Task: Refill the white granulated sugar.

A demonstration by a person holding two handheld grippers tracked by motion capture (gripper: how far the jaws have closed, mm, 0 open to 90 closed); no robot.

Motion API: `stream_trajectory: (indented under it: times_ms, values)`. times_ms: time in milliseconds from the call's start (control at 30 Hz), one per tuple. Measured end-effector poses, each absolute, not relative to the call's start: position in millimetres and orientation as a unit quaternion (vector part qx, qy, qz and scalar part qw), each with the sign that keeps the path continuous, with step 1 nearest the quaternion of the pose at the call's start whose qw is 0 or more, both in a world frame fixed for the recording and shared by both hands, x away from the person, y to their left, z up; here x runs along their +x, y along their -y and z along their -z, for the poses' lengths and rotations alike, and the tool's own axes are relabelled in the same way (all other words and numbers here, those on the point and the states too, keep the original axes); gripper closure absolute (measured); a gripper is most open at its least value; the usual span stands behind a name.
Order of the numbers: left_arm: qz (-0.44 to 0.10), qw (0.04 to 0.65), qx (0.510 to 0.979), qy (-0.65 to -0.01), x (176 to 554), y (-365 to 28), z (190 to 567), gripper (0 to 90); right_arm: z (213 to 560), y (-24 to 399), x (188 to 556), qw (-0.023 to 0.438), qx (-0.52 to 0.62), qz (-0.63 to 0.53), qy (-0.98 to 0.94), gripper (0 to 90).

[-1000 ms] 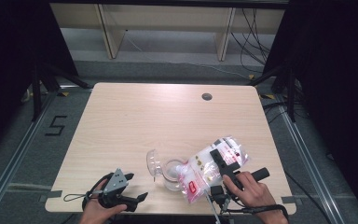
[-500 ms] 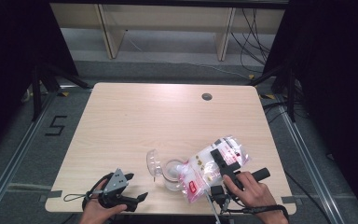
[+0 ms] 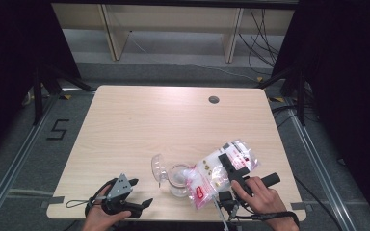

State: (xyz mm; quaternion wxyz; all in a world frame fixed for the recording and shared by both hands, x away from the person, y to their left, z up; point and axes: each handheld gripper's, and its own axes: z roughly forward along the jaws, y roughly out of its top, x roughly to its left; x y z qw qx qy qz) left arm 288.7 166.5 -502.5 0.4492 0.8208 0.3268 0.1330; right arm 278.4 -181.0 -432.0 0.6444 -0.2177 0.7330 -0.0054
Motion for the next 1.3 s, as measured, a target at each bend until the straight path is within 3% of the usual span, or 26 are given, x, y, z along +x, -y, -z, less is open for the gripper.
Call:
stream_trajectory:
  times_ms: [1300]
  values:
    - [-0.139,0.441,0.827,-0.320,289.5,-167.8,501.6,15.2,429.8,183.1,276.9,0.646,-0.215,0.004,-0.732,53.9]
